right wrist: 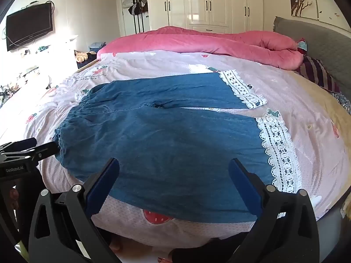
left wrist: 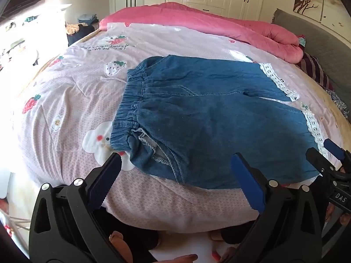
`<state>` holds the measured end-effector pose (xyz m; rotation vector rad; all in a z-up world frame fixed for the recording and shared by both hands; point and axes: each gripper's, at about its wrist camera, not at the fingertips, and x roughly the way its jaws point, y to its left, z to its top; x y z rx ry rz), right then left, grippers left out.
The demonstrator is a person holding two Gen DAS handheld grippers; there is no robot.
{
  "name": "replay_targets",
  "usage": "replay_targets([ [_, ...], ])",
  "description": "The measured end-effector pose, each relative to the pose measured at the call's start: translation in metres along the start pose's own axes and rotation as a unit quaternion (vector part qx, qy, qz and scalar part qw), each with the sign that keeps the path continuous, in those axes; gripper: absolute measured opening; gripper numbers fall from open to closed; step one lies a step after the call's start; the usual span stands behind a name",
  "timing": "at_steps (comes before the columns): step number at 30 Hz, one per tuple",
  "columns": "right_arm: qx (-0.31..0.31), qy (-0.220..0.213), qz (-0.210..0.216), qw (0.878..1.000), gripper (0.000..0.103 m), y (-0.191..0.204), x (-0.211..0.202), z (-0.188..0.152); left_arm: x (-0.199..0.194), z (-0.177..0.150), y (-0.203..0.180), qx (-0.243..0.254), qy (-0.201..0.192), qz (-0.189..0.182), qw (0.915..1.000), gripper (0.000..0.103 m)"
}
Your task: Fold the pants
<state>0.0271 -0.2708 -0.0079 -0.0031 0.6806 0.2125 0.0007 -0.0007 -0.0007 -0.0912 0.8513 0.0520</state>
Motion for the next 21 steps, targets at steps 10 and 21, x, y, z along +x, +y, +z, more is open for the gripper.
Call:
replay_targets([
  [10, -0.006, 0.004, -0.005, 1.0, 0.099, 0.0, -0.001, 0.001, -0.005, 0.002, -0.004, 0.002, -0.013, 0.006, 0.9999, 0.094],
  [21, -0.012, -0.001, -0.01, 1.0, 0.099, 0.002, -0.003, 0.002, -0.007, 0.002, -0.004, 0.004, -0.017, 0.005, 0.9998, 0.094],
])
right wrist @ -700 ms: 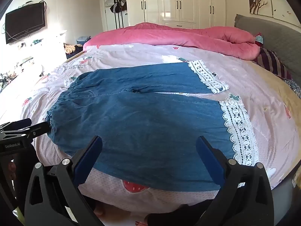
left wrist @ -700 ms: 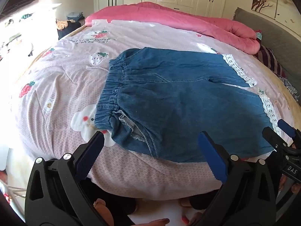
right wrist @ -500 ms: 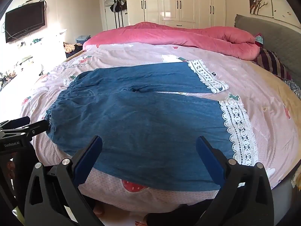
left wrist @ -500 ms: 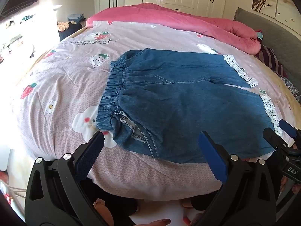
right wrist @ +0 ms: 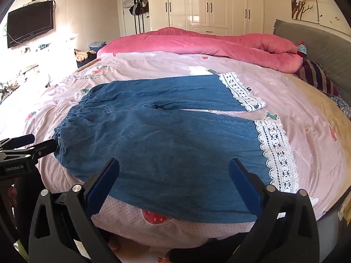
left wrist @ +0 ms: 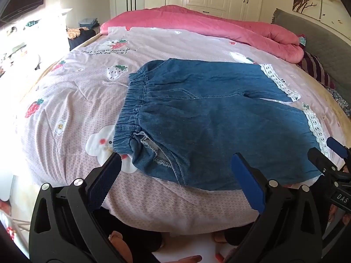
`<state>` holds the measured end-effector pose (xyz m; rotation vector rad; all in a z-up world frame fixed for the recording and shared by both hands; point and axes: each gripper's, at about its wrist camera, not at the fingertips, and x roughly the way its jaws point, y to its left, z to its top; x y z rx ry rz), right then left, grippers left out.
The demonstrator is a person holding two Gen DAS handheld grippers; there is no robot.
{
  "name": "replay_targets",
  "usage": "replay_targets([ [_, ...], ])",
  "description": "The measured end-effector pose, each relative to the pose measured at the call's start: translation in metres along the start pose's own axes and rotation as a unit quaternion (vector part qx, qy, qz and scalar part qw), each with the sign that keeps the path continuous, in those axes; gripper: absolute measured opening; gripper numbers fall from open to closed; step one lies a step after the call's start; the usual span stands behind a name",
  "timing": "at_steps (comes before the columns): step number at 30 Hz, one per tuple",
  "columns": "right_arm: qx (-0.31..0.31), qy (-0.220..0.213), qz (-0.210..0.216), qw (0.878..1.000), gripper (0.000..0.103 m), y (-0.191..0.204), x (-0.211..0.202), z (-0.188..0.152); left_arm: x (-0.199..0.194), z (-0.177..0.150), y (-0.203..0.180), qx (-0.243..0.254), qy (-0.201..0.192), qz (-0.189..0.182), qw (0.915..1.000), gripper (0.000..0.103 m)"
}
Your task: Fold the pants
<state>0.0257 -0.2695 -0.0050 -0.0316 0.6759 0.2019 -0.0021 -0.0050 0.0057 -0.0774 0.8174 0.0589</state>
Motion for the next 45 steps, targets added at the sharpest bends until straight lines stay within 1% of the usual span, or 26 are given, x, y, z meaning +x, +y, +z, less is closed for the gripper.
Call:
replay_targets([
  [11, 0.0, -0.002, 0.001, 1.0, 0.099, 0.0003, -0.0009, 0.0, -0.0005, -0.0011, -0.0009, 0.002, -0.002, 0.005, 1.0, 0.094],
  [45, 0.001, 0.0, 0.0, 1.0, 0.099, 0.0009, 0.0006, 0.0024, -0.0006, 0.001, -0.0013, 0.005, -0.001, 0.003, 1.0, 0.094],
])
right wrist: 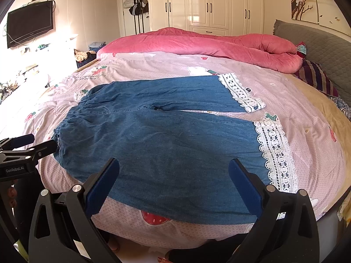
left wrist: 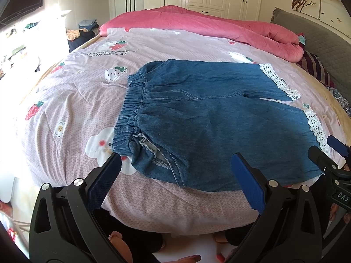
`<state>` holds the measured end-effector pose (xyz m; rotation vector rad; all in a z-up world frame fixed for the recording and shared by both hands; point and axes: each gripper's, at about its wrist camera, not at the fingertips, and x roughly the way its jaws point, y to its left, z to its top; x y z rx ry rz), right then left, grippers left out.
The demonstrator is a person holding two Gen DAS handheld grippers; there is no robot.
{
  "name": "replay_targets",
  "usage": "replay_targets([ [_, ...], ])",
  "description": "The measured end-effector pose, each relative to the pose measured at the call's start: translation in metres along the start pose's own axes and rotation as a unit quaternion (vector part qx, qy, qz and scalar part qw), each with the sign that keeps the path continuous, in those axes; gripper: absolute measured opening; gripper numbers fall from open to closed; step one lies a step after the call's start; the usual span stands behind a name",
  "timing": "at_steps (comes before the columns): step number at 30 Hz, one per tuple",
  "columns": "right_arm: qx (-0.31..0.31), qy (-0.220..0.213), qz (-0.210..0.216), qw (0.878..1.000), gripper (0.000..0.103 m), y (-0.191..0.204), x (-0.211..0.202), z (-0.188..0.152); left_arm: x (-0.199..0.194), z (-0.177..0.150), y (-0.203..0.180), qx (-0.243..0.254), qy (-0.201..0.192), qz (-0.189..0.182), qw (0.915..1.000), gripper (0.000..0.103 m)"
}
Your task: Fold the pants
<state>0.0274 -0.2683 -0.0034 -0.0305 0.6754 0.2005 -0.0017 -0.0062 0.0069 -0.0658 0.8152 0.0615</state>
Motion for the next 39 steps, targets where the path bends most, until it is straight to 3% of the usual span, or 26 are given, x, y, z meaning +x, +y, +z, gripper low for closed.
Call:
replay_targets([
  [20, 0.0, 0.013, -0.001, 1.0, 0.099, -0.003, 0.017, 0.0, 0.017, 0.003, -0.003, 0.001, 0.01, -0.014, 0.9998, 0.094],
  [26, -0.001, 0.018, 0.022, 1.0, 0.099, -0.006, 0.031, 0.01, 0.028, 0.012, 0.005, 0.004, 0.015, -0.016, 0.9998, 0.094],
  [34, -0.018, 0.043, 0.05, 0.998, 0.099, -0.013, 0.07, 0.046, 0.072, 0.073, 0.039, 0.017, 0.01, 0.017, 0.9996, 0.094],
  [39, -0.02, 0.055, 0.064, 0.996, 0.099, -0.02, 0.104, 0.08, 0.129, 0.124, 0.063, 0.034, 0.045, 0.011, 0.9983, 0.094],
])
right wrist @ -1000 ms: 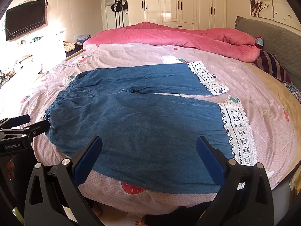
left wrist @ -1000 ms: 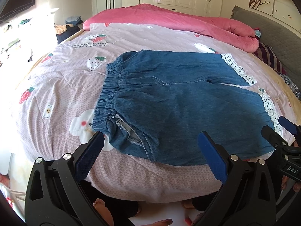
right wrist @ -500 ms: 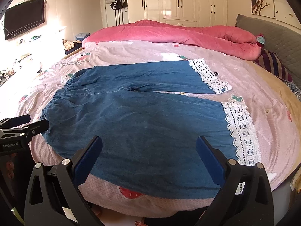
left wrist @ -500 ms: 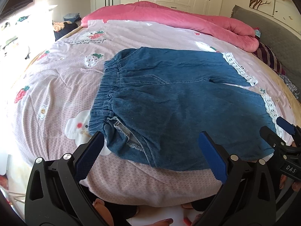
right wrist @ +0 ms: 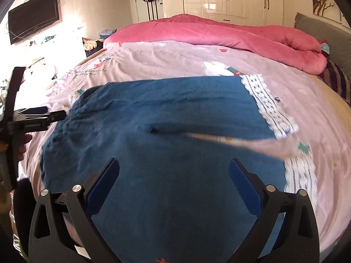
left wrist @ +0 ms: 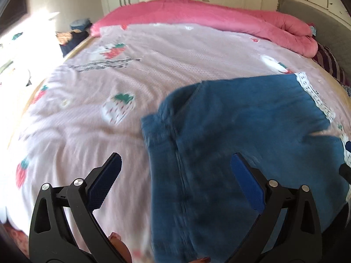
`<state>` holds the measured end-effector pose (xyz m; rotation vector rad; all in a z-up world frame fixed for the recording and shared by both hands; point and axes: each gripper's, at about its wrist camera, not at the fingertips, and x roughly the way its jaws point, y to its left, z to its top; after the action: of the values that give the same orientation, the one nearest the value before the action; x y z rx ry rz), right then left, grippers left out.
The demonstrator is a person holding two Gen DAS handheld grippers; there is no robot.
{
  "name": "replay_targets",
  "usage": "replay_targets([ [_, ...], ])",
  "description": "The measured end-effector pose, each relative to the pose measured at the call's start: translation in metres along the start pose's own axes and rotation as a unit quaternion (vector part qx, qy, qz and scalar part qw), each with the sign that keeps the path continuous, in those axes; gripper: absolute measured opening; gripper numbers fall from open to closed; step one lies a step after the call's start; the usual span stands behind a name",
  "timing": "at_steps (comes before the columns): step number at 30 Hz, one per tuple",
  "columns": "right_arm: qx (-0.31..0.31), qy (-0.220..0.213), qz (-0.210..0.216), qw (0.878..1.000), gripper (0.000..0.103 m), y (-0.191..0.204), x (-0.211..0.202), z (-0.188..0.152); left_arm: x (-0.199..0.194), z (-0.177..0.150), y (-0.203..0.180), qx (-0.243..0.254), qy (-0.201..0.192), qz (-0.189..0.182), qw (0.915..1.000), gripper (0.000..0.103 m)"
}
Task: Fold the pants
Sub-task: 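Grasp the waistband with the left gripper while the right gripper grasps the waistband edge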
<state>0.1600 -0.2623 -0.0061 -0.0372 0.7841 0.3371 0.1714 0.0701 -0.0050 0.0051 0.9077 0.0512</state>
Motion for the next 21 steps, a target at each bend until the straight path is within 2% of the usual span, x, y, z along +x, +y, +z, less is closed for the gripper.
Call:
replay_targets([
  [5, -0.016, 0.017, 0.033, 0.999, 0.099, -0.012, 0.039, 0.049, 0.041, 0.031, 0.017, -0.007, 0.017, -0.005, 0.9998, 0.093],
  [9, -0.056, 0.023, 0.047, 0.997, 0.099, -0.013, 0.071, 0.087, 0.059, 0.049, 0.022, 0.003, 0.026, -0.028, 0.9993, 0.073],
  [10, -0.057, 0.026, 0.048, 0.997, 0.099, -0.013, 0.078, 0.094, 0.064, 0.053, 0.023, 0.006, 0.031, -0.032, 0.999, 0.071],
  [13, -0.049, 0.035, 0.068, 0.996, 0.099, -0.016, 0.099, 0.114, 0.08, 0.061, 0.024, 0.021, 0.043, -0.031, 0.9984, 0.054],
  [14, -0.048, 0.04, 0.074, 0.995, 0.099, -0.015, 0.105, 0.119, 0.085, 0.061, 0.023, 0.025, 0.048, -0.042, 0.9977, 0.038],
  [15, -0.051, 0.048, 0.083, 0.994, 0.099, -0.013, 0.113, 0.124, 0.089, 0.061, 0.022, 0.027, 0.052, -0.051, 0.997, 0.013],
  [16, -0.058, 0.053, 0.086, 0.993, 0.099, -0.01, 0.12, 0.129, 0.095, 0.06, 0.02, 0.031, 0.059, -0.058, 0.9961, 0.008],
  [18, -0.088, 0.064, 0.089, 0.99, 0.099, 0.0, 0.131, 0.137, 0.097, 0.059, 0.018, 0.038, 0.058, -0.061, 0.9958, 0.004],
  [21, -0.16, 0.076, 0.078, 0.981, 0.099, 0.021, 0.148, 0.146, 0.082, 0.058, 0.02, 0.04, 0.03, -0.073, 0.996, 0.002],
])
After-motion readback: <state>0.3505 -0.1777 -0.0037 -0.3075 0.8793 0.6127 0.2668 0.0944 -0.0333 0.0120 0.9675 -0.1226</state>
